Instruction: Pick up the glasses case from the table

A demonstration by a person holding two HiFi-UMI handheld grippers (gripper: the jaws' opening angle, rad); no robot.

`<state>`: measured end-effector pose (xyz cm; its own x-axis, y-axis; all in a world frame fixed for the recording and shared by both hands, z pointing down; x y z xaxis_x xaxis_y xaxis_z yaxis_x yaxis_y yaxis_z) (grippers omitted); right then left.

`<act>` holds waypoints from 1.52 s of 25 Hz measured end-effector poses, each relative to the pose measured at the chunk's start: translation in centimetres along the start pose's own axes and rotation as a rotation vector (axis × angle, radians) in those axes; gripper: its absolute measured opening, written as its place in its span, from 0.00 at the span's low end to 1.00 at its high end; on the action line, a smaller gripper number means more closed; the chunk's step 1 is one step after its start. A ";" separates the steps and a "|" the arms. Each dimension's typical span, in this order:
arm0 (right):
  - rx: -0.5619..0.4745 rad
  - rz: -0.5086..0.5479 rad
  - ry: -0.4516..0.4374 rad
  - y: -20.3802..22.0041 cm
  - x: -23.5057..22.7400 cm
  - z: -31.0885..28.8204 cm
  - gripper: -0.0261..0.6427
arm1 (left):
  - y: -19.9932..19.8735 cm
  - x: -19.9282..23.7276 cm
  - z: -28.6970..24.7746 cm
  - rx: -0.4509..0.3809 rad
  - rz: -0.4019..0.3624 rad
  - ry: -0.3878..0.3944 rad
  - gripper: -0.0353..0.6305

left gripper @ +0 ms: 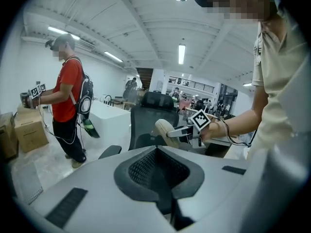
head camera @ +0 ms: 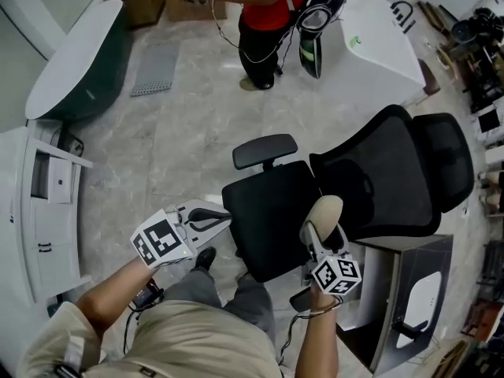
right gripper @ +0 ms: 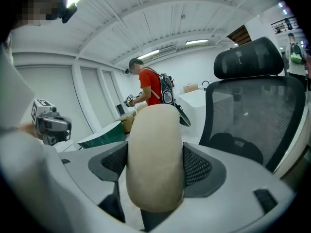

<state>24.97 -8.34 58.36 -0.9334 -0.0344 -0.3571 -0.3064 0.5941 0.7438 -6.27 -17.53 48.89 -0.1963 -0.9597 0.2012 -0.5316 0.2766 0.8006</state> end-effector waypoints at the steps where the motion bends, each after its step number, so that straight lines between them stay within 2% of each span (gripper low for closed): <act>1: -0.014 -0.006 0.000 -0.4 0.2 0.6 0.53 | -0.4 -0.1 0.2 -0.006 -0.003 0.001 0.08; 7: -0.128 -0.036 -0.007 -3.9 1.8 4.3 0.53 | -3.0 -0.1 1.5 -0.048 -0.034 0.006 0.08; 18: -0.334 -0.024 -0.010 -9.5 5.1 12.6 0.53 | -7.2 -1.1 2.1 -0.128 -0.094 0.044 0.08; 30: -0.547 0.011 0.022 -13.3 8.6 21.9 0.53 | -8.6 -3.4 2.3 -0.155 -0.129 0.094 0.08; 38: -0.642 0.046 0.093 -13.8 10.3 25.6 0.53 | -8.0 -4.0 2.1 -0.164 -0.127 0.115 0.08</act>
<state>24.34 3.67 29.97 -0.9517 -0.1069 -0.2878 -0.2894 -0.0011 0.9572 -2.91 -15.77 40.48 -0.0360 -0.9882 0.1488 -0.4027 0.1506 0.9028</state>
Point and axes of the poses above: the fingertips, and each gripper's own axes: z backward along the fingers, x to its left, y out of its underside, the point moved 7 cm from there along z, backward along the fingers, and after that the axes turned 8 degrees about x, right-handed, at the moved point
